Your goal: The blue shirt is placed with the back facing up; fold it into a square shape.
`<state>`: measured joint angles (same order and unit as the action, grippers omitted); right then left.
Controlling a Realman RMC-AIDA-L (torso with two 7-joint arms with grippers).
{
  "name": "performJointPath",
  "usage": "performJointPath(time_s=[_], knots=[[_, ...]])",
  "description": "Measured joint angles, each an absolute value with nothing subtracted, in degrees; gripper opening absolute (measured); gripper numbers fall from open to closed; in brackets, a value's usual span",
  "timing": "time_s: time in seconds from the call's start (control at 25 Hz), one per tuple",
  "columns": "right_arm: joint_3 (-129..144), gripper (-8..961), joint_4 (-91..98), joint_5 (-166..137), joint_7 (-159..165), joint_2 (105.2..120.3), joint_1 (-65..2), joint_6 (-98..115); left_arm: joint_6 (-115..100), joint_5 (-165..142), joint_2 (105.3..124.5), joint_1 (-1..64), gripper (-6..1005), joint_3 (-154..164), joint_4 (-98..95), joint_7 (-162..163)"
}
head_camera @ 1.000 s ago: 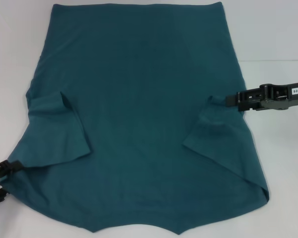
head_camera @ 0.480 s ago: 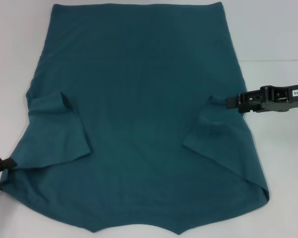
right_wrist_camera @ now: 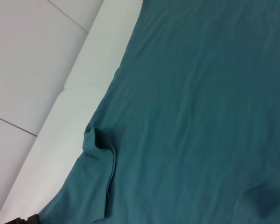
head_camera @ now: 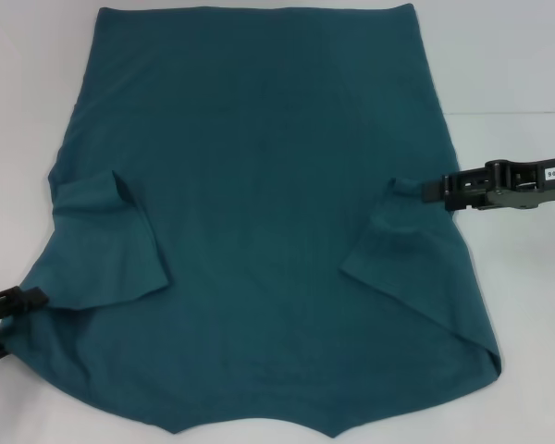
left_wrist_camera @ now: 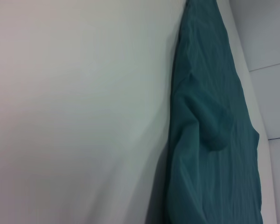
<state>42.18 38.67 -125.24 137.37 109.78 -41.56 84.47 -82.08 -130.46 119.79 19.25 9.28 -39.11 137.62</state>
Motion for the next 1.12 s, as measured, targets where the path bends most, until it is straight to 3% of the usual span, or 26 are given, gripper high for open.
performJointPath(time_s=[0.08,0.2,0.64,0.84,1.0,1.12], knots=[[42.2,637,38.6,-125.2,137.4,109.78,-41.5,84.5,-82.1,-130.4,119.79,19.2,682,9.2,-39.2,137.6],[42.0,637,38.6,-125.2,137.4,109.77,-41.4,84.5,-82.1,-130.3,119.79,19.1,478,9.0,-39.3,137.5],[40.4,636,38.6,-125.5,137.1,109.77,-40.7,83.9,-82.7,-130.2,119.79,19.2,247,9.2,-39.2,136.9],[40.2,636,38.6,-125.6,135.7,109.73,-39.9,83.6,-85.3,-130.0,119.56,19.6,17,9.0,-39.1,134.6],[39.5,636,38.6,-125.4,135.4,109.26,-39.1,83.9,-87.7,-128.5,119.29,19.9,2,8.7,-39.1,132.9],[40.1,636,38.6,-126.5,135.7,107.77,-38.9,86.2,-88.3,-128.0,119.08,20.2,-2,8.6,-39.1,132.7]])
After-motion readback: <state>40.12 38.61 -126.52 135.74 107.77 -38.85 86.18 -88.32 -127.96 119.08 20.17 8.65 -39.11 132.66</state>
